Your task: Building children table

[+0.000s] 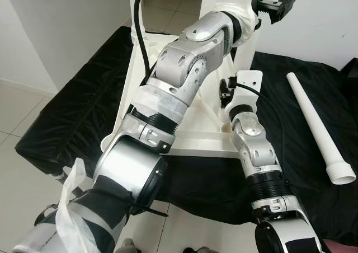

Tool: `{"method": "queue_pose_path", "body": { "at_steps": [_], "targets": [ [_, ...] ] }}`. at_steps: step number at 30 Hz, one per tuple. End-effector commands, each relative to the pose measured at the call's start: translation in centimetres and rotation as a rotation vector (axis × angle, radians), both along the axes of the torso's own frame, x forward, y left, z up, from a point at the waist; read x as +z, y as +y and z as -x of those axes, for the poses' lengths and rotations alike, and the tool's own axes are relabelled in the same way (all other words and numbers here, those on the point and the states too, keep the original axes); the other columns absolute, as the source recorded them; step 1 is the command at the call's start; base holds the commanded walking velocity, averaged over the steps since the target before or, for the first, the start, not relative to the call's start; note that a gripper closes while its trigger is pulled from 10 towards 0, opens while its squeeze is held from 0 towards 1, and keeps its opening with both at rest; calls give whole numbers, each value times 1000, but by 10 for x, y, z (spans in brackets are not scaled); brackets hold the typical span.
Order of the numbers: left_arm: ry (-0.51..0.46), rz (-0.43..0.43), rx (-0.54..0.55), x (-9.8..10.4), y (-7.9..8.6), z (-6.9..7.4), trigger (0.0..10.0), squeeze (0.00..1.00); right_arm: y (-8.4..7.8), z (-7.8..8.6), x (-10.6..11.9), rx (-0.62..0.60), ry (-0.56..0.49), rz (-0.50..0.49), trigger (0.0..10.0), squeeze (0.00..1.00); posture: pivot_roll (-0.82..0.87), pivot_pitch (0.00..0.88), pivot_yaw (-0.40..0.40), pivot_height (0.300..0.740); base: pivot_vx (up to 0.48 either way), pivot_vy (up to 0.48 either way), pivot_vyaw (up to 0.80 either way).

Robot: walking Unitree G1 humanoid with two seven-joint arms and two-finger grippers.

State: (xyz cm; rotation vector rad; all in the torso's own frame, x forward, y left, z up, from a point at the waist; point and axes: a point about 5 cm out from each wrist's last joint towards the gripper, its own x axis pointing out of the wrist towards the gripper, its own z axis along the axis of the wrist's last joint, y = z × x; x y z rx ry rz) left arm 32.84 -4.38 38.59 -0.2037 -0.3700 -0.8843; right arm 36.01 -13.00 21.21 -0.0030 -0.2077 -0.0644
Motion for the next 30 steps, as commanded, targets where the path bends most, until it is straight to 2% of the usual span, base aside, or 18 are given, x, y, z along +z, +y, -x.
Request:
{"method": "queue_pose_path", "body": {
  "at_steps": [1, 7, 15, 21, 30],
  "targets": [
    [-60, -10, -115, 2, -5, 9, 10000, 0, -5, -2, 3, -23, -2, -22, 10000, 0, 0, 69, -15, 740, 0, 0, 0],
    [-39, 21, -62, -15, 7, 6, 10000, 0, -17, 1, 3, -77, -12, -47, 10000, 0, 0, 78, -9, 740, 0, 0, 0],
    [34, 39, -6, -34, 23, -2, 10000, 0, -25, 7, -1, -86, -24, -37, 10000, 0, 2, 86, -10, 740, 0, 0, 0],
    [42, 41, 14, -47, 31, 0, 10000, 0, -33, 13, -2, -107, -42, -40, 10000, 0, -2, 90, -12, 740, 0, 0, 0],
    [11, -35, 89, -83, 47, 4, 10000, 0, -46, 25, -9, -126, -62, -18, 10000, 0, -19, 90, -24, 740, 0, 0, 0]
  ]
}}
